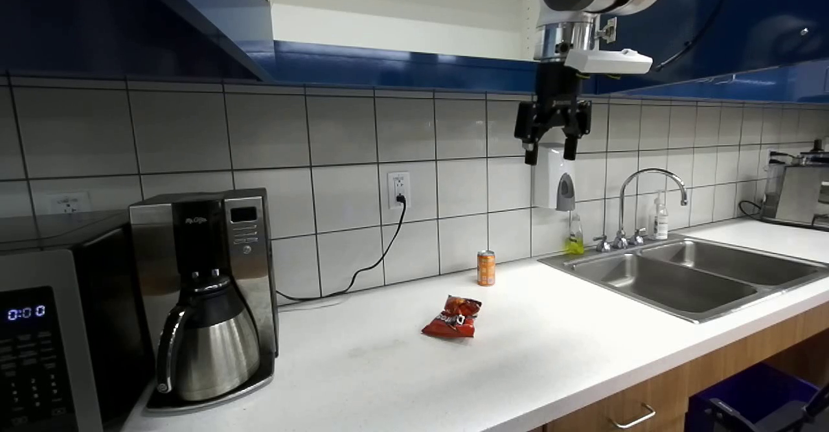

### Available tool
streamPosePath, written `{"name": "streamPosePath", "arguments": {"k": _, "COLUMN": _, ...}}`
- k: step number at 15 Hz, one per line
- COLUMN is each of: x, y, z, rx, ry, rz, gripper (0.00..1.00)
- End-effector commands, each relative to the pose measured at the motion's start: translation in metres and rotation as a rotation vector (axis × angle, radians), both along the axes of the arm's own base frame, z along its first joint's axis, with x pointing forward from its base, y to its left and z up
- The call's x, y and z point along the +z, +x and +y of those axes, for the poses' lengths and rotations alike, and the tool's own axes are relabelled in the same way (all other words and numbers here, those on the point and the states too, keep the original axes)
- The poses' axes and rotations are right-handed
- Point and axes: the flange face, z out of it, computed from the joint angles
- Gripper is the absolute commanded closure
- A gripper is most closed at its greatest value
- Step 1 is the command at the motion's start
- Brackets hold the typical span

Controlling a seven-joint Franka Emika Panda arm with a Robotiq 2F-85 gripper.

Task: Put the orange sachet in the top cabinet

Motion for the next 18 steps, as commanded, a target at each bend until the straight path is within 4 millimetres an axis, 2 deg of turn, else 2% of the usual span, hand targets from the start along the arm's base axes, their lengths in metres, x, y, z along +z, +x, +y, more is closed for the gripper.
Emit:
{"name": "streamPosePath", "arguments": {"k": 1, "x": -0.014, "y": -0.008, "z": 0.003, "rx": -0.031, "ry": 0.020, "rz": 0.056, "gripper": 0.00}}
{"name": "streamPosePath", "arguments": {"k": 5, "x": -0.037, "y": -0.015, "z": 0.003, "rx": -0.040, "ry": 0.038, "rz": 0.108, "gripper": 0.00}}
{"name": "streamPosePath", "arguments": {"k": 11, "x": -0.082, "y": -0.013, "z": -0.001, "rx": -0.019, "ry": 0.009, "rz": 0.149, "gripper": 0.00}}
{"name": "streamPosePath", "arguments": {"k": 18, "x": -0.143, "y": 0.009, "z": -0.004, "rx": 0.022, "ry": -0.028, "rz": 0.150, "gripper": 0.00}}
